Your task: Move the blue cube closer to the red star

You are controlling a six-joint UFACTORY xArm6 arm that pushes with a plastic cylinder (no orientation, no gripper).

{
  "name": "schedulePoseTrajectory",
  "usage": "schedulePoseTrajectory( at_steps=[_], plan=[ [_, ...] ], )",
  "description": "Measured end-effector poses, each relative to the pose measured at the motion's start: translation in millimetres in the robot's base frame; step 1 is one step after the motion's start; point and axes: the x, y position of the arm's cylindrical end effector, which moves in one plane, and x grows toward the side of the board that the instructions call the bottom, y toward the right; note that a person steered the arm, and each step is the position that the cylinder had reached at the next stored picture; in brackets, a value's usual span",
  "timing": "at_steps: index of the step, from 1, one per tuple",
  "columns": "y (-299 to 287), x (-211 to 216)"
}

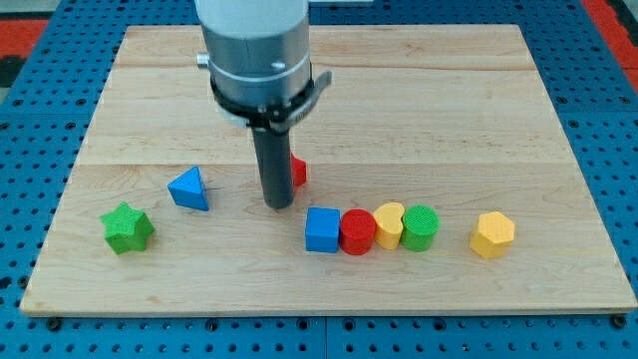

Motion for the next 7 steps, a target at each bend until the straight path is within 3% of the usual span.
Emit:
schedulePoseTrajectory(
  at_steps=[1,2,3,6,7],
  plan=[
    [-6.5,-5.9],
    [-12.3,71.8],
    [6.1,121.6],
    [29.2,1.3],
    [9.9,7.7]
  ],
)
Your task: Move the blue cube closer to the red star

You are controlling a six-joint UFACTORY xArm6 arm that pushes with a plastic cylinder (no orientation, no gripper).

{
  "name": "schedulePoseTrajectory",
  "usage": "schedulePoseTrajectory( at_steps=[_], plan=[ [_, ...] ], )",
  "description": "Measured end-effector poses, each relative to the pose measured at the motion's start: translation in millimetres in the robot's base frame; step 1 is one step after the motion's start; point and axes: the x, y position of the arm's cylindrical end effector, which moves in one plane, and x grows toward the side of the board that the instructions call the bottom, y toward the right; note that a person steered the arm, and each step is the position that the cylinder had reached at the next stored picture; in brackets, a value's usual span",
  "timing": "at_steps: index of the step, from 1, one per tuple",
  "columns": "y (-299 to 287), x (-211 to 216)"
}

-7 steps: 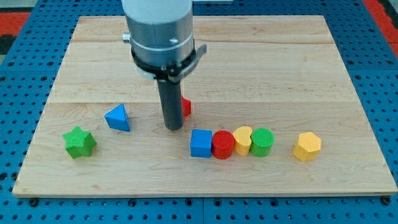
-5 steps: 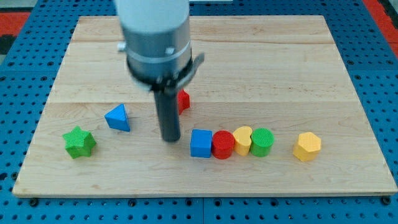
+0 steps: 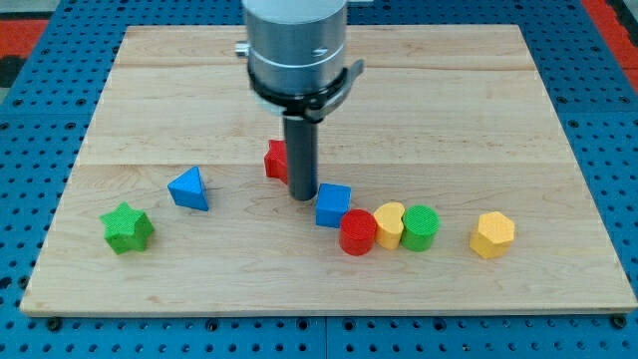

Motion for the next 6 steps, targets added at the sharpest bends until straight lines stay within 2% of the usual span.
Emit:
schedulePoseTrajectory(
  at_steps=[1,2,3,5,6],
  plan=[
    [5.3,46.2],
    [50.7,66.5],
    [64.6,10.4],
    [68.3,44.4],
    [64.3,-19.0]
  ],
)
